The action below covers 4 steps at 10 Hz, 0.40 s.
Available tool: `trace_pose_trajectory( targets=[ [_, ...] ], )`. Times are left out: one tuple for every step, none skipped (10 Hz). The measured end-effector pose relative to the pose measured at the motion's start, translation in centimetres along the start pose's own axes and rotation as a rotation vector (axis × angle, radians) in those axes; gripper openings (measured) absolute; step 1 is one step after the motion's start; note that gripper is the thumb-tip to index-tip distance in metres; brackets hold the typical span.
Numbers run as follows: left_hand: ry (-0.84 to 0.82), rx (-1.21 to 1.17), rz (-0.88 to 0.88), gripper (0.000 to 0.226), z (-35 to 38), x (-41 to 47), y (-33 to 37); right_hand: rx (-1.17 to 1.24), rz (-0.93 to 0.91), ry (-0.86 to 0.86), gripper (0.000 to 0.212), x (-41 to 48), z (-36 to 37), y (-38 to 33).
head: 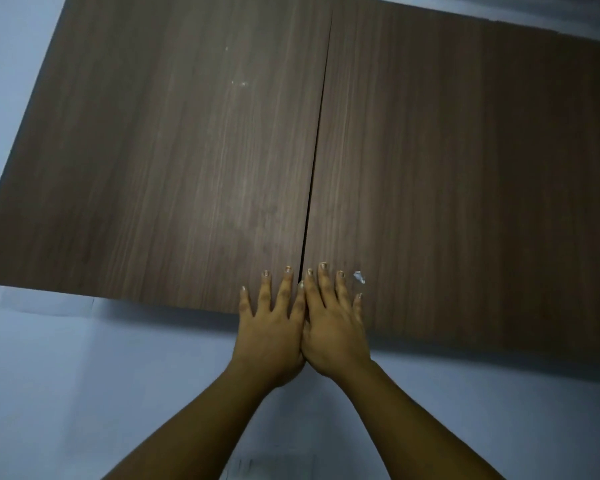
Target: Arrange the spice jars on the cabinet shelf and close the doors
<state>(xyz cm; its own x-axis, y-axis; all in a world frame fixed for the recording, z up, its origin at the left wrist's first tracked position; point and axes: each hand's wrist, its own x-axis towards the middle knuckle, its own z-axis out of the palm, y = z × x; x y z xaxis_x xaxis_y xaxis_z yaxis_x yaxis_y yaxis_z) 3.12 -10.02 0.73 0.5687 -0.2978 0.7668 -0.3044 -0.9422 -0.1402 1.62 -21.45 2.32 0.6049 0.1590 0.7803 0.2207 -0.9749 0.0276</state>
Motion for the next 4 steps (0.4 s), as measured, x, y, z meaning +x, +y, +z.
trace_pose_trajectory(
  targets=[
    [-0.052,-0.057,-0.013,0.077,-1.3,-0.1,0.0,0.073,-0.027,-0.102,0.067,0.1,-1.6,0.4],
    [-0.118,-0.211,-0.034,0.072,-3.1,-0.4,-0.3,0.217,0.0,-0.264,0.064,0.0,-3.9,1.0],
    [-0.162,-0.445,-0.045,0.068,-4.7,-1.5,-0.4,0.478,0.068,-0.372,0.063,-1.4,-5.2,0.9],
    [-0.149,-0.511,-0.089,0.052,-6.4,-2.4,-0.9,0.625,0.137,-0.366,0.06,-2.8,-6.3,0.9]
  ],
)
